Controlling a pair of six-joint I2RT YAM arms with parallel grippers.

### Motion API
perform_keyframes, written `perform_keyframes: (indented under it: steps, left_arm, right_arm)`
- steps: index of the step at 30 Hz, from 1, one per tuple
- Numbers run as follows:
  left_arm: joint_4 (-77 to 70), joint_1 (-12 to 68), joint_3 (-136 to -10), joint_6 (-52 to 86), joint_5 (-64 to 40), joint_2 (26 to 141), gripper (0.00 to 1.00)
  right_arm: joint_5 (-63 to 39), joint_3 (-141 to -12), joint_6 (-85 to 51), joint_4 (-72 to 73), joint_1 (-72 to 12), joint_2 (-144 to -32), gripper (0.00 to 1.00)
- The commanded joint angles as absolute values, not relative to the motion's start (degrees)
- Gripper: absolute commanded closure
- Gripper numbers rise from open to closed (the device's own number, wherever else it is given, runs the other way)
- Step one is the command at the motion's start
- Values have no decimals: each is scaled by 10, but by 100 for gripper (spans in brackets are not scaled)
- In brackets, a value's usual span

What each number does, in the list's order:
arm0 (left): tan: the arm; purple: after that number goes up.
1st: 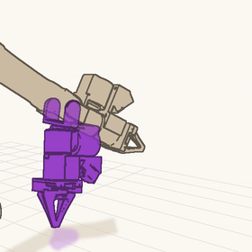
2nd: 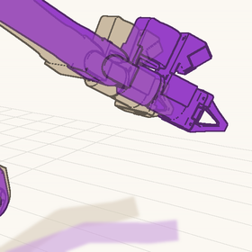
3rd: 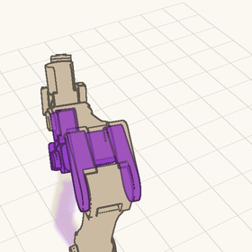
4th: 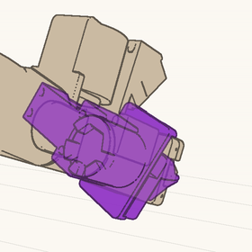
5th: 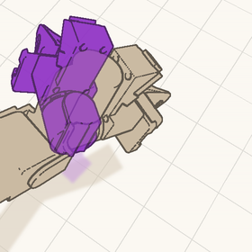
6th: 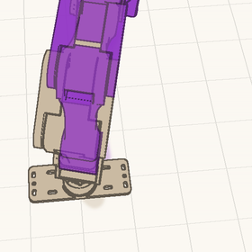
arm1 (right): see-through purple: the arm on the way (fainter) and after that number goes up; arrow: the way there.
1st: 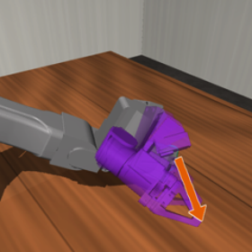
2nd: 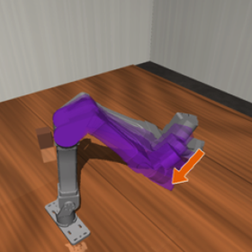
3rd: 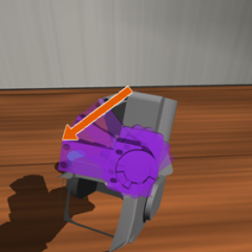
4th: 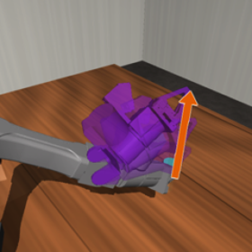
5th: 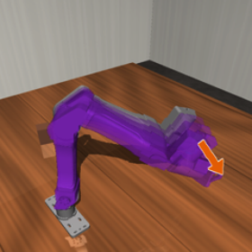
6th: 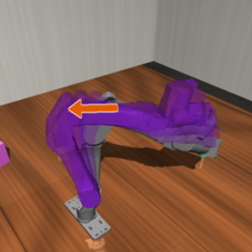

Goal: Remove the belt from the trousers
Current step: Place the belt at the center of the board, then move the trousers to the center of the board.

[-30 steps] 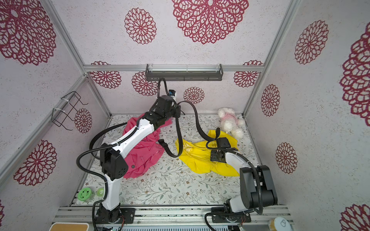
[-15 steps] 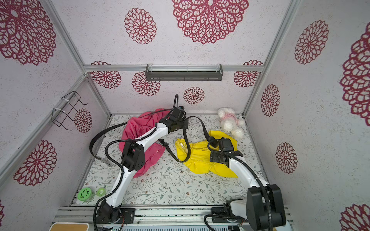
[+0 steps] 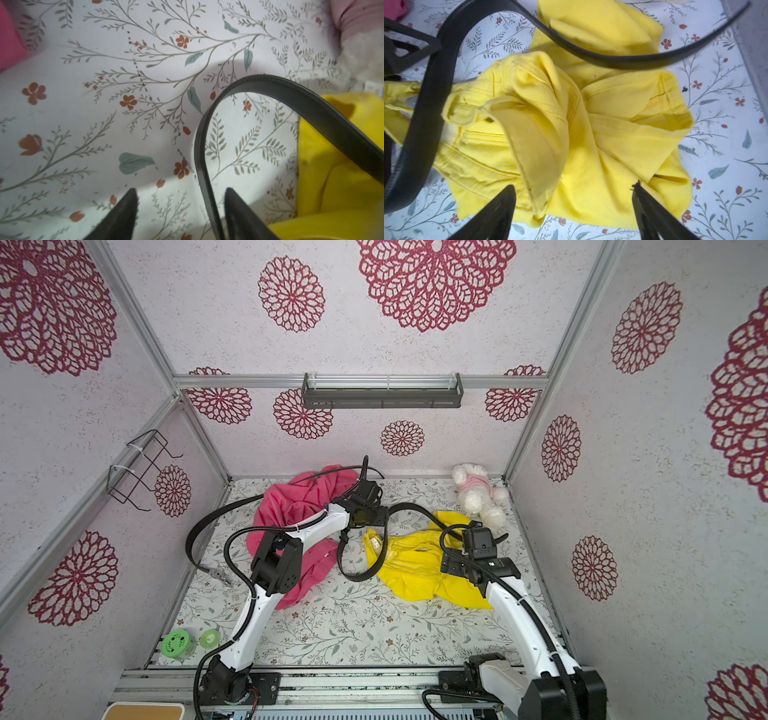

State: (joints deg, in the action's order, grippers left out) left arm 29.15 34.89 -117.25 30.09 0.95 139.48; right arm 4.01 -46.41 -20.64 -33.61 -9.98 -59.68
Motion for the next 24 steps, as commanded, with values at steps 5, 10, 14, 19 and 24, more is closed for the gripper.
perform_keyframes:
  steps: [5, 10, 14, 19, 24]
  left_arm:
    - [180, 367, -1064, 290, 34, 1199, 1]
    - [173, 377, -979, 284, 67, 1077, 2]
    - [159, 378, -850, 291, 102, 977, 2]
    - [160, 378, -682, 314, 169, 826, 3]
    - [216, 374, -602, 326, 240, 714, 3]
  right_arm:
    - [-1, -406, -244, -292, -135, -621, 11]
    - [-17, -368, -261, -180, -163, -712, 12]
    - [6, -377, -262, -119, -196, -786, 12]
    - [23, -424, -255, -84, -200, -876, 13]
    - [27, -508, -239, -82, -199, -957, 12]
